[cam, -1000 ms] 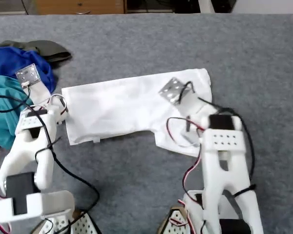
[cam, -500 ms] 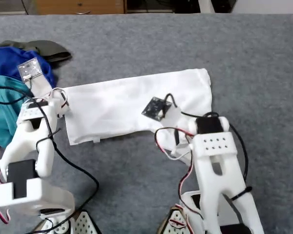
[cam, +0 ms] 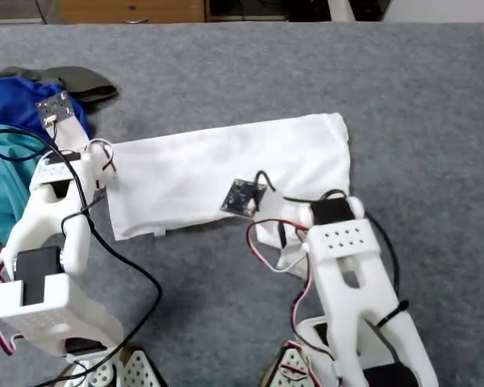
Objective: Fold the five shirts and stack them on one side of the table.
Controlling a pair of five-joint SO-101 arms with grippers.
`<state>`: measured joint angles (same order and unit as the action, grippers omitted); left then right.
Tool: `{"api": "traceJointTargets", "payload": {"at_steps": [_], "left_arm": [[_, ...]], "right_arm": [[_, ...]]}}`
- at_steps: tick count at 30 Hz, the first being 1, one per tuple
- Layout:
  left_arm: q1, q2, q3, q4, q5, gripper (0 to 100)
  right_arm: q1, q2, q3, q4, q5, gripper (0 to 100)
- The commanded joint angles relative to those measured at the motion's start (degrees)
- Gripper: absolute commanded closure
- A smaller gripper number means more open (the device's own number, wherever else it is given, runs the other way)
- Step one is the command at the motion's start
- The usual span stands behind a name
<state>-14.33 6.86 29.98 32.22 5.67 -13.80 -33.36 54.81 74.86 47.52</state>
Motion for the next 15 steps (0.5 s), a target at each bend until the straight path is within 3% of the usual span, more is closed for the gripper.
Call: {"api": "traceJointTargets", "payload": {"at_steps": [1, 4, 9, 15], "left_arm": [[0.35, -0.22, -2.64, 0.26, -0.35, 98], [0.53, -0.13, -2.73, 0.26, -0.35, 98], [0.44, -0.04, -2.73, 0.26, -0.35, 98], [0.53, -0.04, -2.73, 0.26, -0.44, 98]], "right_arm": [[-0.48, 1.63, 0.92, -3.34, 1.23, 82.5], [-0.40, 3.12, 1.01, -4.66, 1.23, 77.6], [-0.48, 3.74, 0.92, -5.54, 1.32, 81.7], [-0.31, 4.79, 1.36, -9.14, 1.32, 79.1]]}}
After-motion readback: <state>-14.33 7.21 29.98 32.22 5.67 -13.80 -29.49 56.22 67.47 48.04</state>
